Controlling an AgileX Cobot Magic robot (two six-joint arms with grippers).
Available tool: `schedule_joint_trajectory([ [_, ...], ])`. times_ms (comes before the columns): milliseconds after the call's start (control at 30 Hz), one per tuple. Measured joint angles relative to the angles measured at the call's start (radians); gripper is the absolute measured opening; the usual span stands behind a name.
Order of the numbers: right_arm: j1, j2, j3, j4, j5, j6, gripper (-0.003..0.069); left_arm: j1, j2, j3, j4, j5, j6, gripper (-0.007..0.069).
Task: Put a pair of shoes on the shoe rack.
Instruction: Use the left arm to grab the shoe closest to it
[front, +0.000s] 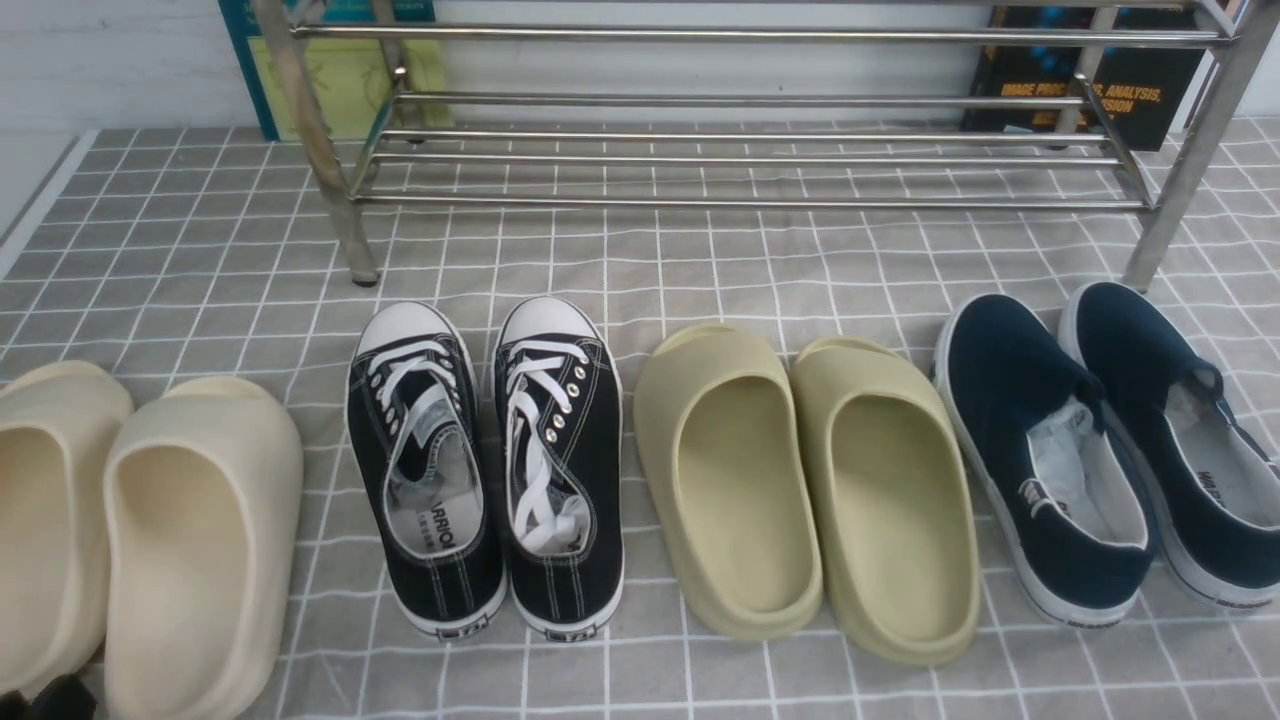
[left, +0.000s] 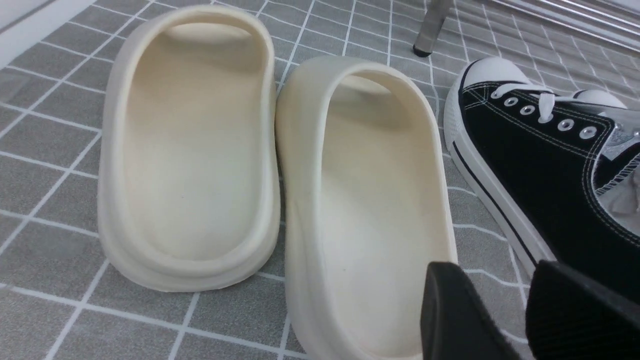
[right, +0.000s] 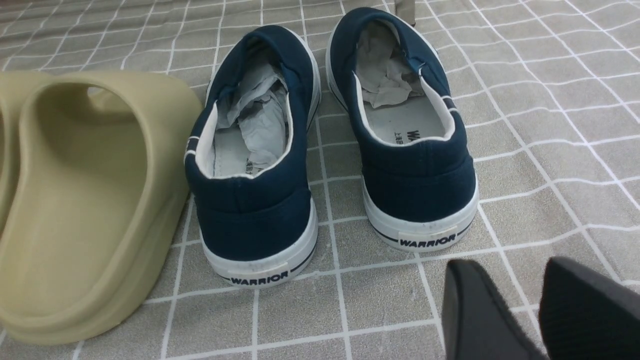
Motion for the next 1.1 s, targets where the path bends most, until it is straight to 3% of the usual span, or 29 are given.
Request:
schedule_joint_trajectory([
  [400,0.000,0.000,0.000,0.000,0.000,0.000,0.0239,0.000,0.000,0.000,-0.205,-0.058,0.000,0.0239],
  [633,0.000,0.000,0.000,0.000,0.000,0.000,0.0239,0.000,0.000,0.000,-0.681,-0.159,-0.108,0.0239],
  [700,0.000,0.000,0.000,0.000,0.000,0.000,0.0239,0.000,0.000,0.000,-0.890,-0.190,-0.139,0.0239],
  [800,0.000,0.000,0.000,0.000,0.000,0.000,0.0239,0.000,0.000,0.000,-1.022,-0.207,-0.139,0.0239],
  [1100,0.000,0.000,0.000,0.000,0.000,0.000,0.0239,0.000,0.000,-0.014,-1.094,-0.202,-0.080,0.0239],
])
